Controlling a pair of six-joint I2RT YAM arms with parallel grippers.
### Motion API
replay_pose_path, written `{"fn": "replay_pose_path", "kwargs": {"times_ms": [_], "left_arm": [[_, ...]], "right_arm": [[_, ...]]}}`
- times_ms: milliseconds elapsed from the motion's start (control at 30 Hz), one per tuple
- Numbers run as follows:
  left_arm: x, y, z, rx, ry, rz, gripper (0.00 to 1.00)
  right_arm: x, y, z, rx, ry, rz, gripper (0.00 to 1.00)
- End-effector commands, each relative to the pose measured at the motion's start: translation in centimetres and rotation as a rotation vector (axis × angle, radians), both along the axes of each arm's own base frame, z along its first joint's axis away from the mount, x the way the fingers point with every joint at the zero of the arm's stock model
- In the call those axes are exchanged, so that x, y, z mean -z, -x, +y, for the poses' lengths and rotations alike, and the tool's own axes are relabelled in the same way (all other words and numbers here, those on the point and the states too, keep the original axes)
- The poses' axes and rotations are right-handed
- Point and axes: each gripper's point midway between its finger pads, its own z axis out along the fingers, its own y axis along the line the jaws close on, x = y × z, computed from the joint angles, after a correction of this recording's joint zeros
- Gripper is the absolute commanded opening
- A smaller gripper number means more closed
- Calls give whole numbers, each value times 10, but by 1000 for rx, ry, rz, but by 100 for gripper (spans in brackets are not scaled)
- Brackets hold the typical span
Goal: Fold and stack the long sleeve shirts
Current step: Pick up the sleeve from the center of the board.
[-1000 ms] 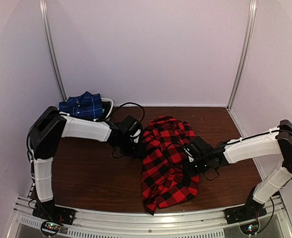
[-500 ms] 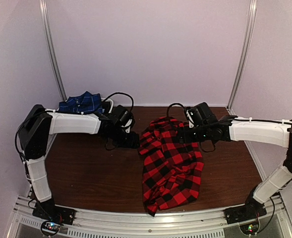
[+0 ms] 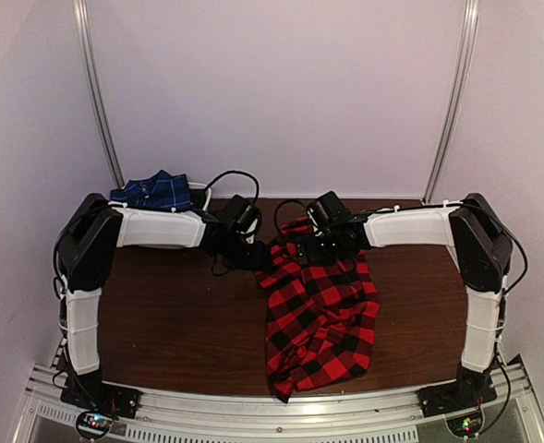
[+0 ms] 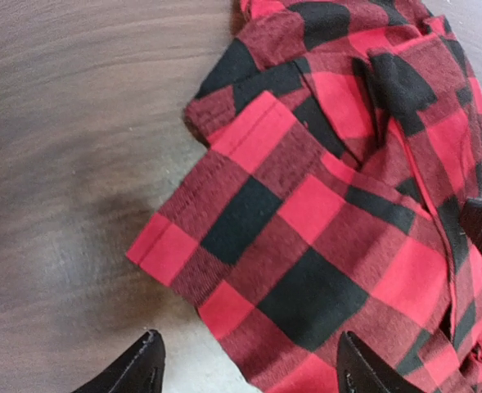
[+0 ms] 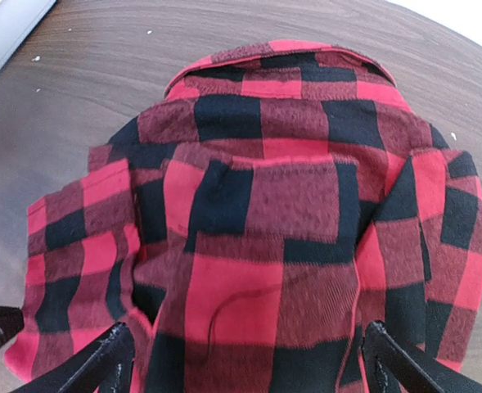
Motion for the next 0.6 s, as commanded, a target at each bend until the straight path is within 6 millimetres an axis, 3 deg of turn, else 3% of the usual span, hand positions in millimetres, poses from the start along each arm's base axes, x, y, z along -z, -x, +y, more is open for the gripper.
{"fn": "replay_pose_path", "kwargs": {"times_ms": [0, 233, 567], "left_arm": [[4, -29, 3, -60, -41, -60, 74], [14, -61, 18, -92, -125, -87, 77], [40, -51, -1, -30, -119, -27, 73]], "right_arm": [[1, -20, 4, 19, 44, -35, 98], [26, -26, 9, 13, 71, -2, 97], [36, -26, 1, 32, 44, 24, 77]]}}
